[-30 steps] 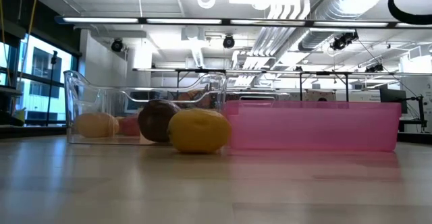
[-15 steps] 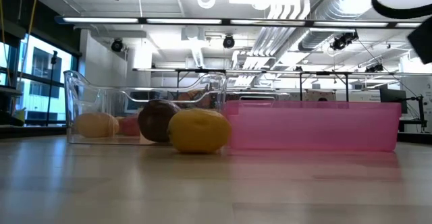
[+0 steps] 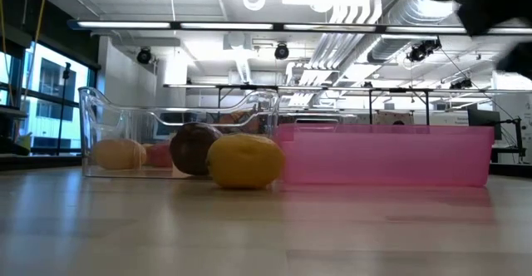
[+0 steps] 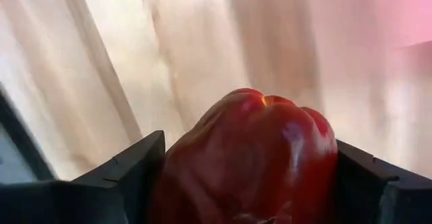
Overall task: Sort produce into baskets
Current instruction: Put the apple into the bottom transparent bin
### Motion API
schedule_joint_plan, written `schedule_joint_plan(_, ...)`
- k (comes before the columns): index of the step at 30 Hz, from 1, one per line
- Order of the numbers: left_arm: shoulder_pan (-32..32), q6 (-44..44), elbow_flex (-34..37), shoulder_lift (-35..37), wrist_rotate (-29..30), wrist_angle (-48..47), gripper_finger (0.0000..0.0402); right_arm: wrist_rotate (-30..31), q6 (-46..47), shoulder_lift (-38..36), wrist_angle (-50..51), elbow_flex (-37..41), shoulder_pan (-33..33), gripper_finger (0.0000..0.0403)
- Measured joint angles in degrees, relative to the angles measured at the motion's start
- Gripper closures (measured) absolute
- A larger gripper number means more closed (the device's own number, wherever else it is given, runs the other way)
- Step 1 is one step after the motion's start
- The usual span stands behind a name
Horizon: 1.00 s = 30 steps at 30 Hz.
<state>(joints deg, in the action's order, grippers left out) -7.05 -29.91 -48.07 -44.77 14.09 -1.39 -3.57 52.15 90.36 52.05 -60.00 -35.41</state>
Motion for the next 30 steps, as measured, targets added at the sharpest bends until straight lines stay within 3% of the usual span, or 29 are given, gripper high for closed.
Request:
schedule_joint_plan(4, -0.1, 0.1, 0.0, 0.0, 0.0, 0.0, 0.0006, 10.5, -5.2, -7.7, 1.1, -5.6, 7.4, 0.0104)
schedule_joint_plan(8, -0.6, 0.1, 0.0, 0.0, 0.3, 0.0, 0.0006, 20.8, -14.6, -10.3, -11.3, -9.4, 17.2, 0.0104)
schedule_joint_plan(11, -0.9, 0.1, 0.0, 0.0, 0.3, 0.0, 0.0006, 19.5, -25.4, -8.2, -24.0, -9.4, 23.8, 0.0104)
schedule_joint_plan(15, -1.5, 0.1, 0.0, 0.0, 0.3, 0.0, 0.0006, 12.5, -32.8, -1.8, -38.5, -9.4, 30.4, 0.0099)
schedule_joint_plan(21, -2.0, 0.1, 0.0, 0.0, 0.3, 0.0, 0.0006, 5.6, -32.3, 5.4, -54.0, -9.4, 34.4, 0.0050)
schedule_joint_plan(25, -2.0, -0.2, 0.0, 0.0, 1.2, 0.0, 0.0006, 6.6, -26.2, 6.4, -60.3, -9.4, 35.8, 0.0039)
schedule_joint_plan(30, -2.0, -3.0, 0.0, 0.0, 2.4, 0.3, 0.0006, 7.6, -23.9, 6.9, -61.2, -9.4, 36.6, 0.0036)
